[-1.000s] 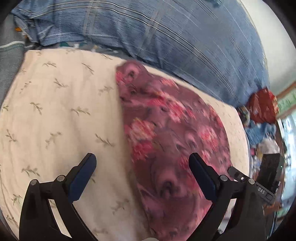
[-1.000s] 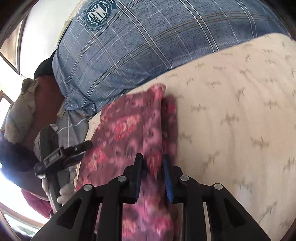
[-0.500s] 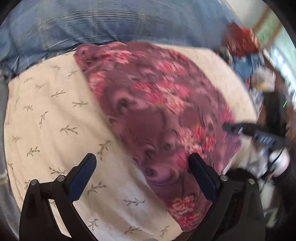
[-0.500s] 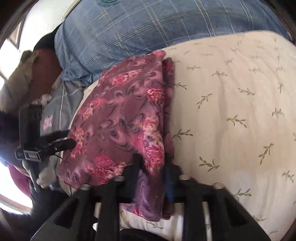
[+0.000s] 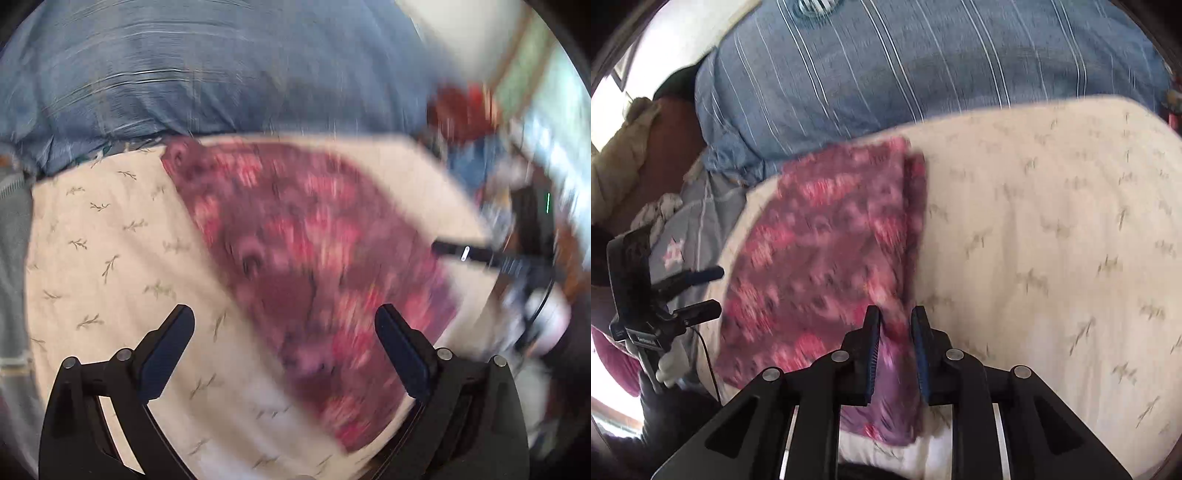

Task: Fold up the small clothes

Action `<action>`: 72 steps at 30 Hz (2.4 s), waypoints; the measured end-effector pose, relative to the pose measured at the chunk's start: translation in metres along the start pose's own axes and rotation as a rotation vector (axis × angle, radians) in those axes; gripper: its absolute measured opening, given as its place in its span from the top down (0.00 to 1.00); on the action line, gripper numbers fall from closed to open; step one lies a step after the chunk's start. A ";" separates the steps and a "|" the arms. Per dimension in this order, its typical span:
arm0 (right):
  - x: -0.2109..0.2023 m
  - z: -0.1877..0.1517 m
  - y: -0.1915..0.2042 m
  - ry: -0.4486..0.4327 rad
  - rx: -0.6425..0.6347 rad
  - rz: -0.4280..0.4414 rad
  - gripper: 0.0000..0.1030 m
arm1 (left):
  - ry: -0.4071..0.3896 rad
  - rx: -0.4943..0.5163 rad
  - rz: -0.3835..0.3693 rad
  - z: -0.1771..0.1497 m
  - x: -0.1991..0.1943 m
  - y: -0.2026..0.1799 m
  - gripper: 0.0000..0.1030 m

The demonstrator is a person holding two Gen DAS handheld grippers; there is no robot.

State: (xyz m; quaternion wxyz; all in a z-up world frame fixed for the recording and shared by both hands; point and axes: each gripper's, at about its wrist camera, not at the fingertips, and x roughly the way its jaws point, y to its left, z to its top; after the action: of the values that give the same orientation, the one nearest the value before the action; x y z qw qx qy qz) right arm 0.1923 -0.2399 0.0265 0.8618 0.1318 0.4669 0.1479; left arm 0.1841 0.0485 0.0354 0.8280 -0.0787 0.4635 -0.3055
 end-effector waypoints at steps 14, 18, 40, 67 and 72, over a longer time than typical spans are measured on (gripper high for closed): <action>0.060 0.021 0.011 -0.016 -0.148 -0.087 0.76 | 0.106 -0.091 0.179 0.019 0.060 0.012 0.03; 0.049 0.053 0.006 -0.075 -0.056 0.003 0.75 | 0.003 -0.296 0.086 0.039 0.055 0.042 0.03; 0.104 0.118 -0.029 -0.085 0.142 -0.059 0.87 | -0.163 -0.459 0.303 0.049 0.059 0.072 0.03; 0.076 0.036 -0.004 -0.003 -0.074 -0.095 0.63 | 0.074 -0.027 0.411 0.005 0.103 -0.018 0.01; 0.044 0.030 -0.011 0.002 0.019 0.000 0.57 | 0.083 -0.092 0.327 0.002 0.091 -0.011 0.02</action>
State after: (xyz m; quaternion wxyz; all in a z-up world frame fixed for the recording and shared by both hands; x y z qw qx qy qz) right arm 0.2423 -0.2358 0.0050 0.8600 0.1398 0.4693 0.1436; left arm 0.2165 -0.0131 -0.0245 0.8423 -0.0274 0.5175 -0.1482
